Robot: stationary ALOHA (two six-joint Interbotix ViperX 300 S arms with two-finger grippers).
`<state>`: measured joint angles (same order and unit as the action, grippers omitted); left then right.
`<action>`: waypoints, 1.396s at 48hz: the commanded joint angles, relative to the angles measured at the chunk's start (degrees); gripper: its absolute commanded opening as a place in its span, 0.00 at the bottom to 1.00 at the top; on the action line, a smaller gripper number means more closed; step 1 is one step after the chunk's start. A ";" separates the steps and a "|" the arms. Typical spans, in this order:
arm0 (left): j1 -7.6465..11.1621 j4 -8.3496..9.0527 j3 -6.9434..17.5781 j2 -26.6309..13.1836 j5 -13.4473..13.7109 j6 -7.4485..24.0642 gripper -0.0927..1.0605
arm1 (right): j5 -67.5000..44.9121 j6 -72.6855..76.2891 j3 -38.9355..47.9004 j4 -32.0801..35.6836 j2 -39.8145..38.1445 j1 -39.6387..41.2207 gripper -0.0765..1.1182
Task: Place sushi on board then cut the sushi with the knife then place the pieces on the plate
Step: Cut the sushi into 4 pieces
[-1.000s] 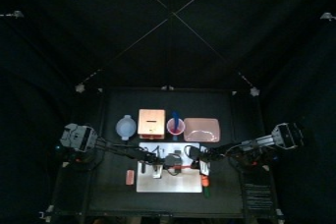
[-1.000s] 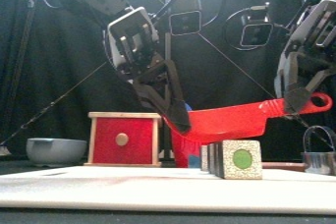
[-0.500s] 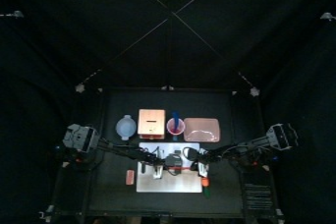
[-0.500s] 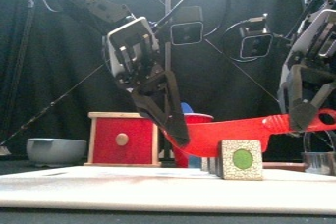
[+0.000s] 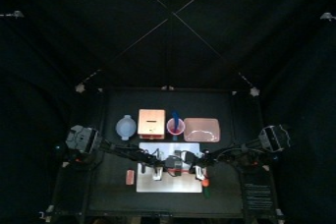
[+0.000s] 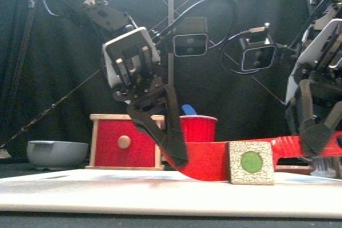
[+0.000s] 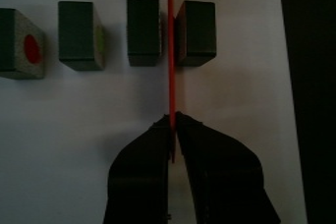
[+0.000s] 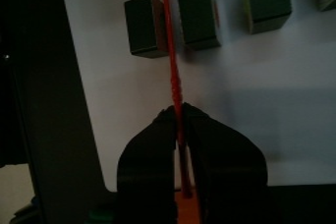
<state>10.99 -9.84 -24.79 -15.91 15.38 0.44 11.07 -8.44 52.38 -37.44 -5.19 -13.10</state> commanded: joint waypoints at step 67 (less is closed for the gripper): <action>-8.61 6.94 -5.80 13.97 -7.82 0.09 0.90 | 9.14 0.18 4.31 6.33 -25.05 7.82 0.40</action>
<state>3.69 -3.16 -30.67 -4.04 8.53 0.70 19.07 -8.26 56.60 -30.85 -27.07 -5.89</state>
